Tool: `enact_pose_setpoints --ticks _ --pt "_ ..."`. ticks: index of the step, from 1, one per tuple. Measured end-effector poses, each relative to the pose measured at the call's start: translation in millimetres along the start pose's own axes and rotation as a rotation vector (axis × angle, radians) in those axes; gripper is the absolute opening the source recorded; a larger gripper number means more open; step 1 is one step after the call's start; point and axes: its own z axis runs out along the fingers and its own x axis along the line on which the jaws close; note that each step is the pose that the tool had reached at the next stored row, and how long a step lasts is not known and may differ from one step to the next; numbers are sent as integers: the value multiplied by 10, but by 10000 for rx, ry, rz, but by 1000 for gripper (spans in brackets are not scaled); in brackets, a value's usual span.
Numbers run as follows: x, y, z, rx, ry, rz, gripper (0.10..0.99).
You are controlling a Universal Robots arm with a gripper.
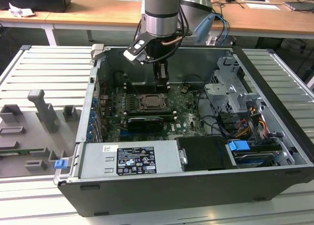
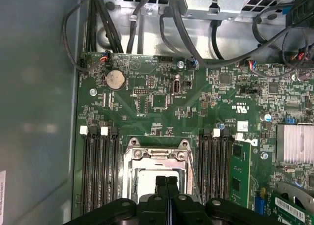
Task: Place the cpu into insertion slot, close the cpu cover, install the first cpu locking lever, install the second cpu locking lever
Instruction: 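Close the cpu cover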
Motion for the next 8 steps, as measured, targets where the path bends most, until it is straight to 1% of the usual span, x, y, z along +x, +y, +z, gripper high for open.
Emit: enact_pose_setpoints --ticks 8 --pt "3 -79 -4 0 0 0 106"
